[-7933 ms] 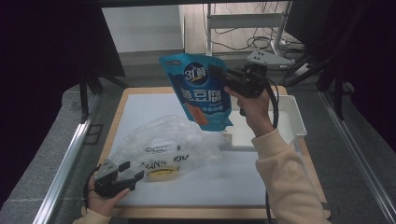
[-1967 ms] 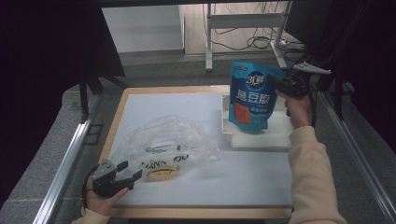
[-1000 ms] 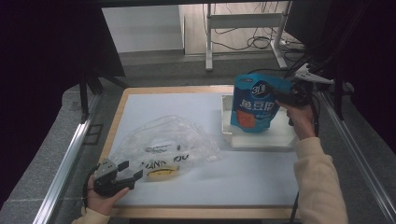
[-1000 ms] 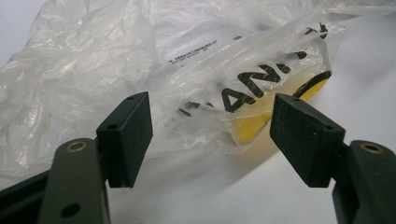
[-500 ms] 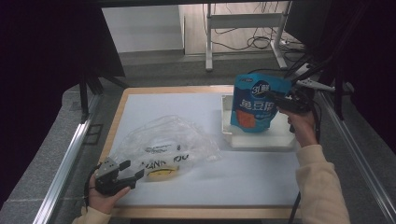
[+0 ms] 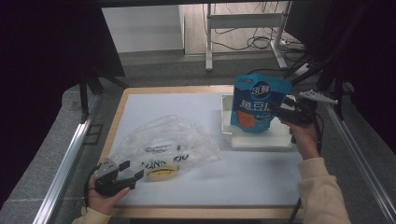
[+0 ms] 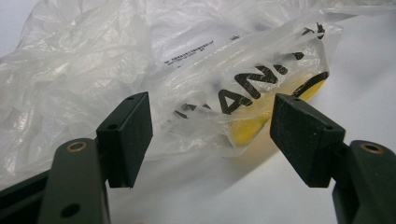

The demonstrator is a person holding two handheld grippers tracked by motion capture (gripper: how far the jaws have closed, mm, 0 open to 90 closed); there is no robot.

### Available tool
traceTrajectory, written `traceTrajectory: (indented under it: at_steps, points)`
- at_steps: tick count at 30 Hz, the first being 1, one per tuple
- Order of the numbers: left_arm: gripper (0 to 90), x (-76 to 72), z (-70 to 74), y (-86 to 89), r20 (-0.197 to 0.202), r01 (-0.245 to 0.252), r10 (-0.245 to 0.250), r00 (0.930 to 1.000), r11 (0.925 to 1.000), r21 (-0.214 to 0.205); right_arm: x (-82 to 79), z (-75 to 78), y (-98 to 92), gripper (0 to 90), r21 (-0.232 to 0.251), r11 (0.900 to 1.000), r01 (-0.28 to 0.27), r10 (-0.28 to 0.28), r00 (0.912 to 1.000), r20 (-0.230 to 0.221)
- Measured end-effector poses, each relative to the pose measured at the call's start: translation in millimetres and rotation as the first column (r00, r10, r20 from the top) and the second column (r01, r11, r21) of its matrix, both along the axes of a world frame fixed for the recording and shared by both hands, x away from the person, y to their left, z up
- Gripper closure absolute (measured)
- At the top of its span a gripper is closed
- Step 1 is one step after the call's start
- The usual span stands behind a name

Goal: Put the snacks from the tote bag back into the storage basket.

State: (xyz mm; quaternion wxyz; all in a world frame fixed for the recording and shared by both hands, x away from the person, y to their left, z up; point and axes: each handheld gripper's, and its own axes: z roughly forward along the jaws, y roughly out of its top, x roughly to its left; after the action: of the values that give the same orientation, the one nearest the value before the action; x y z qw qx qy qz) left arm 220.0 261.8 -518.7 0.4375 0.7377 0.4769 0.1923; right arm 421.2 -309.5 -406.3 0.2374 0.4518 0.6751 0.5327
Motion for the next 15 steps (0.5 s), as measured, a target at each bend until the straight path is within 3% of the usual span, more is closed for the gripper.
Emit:
traceTrajectory:
  at_steps: [7, 15]
  points:
    - [30.0, 2.2, 0.6, -3.2, 0.003, 0.012, -0.012, 0.9999, 0.9999, 0.005, -18.0, -9.5, -3.3, 22.5, 0.013, 0.9999, -0.003, 0.004, 1.0, -0.002]
    - [30.0, 1.9, 0.3, -2.3, 0.004, 0.012, -0.012, 0.9999, 0.9999, 0.001, -44.2, -18.6, 6.9, 22.5, 0.01, 0.9979, -0.064, 0.064, 0.9979, -0.013]
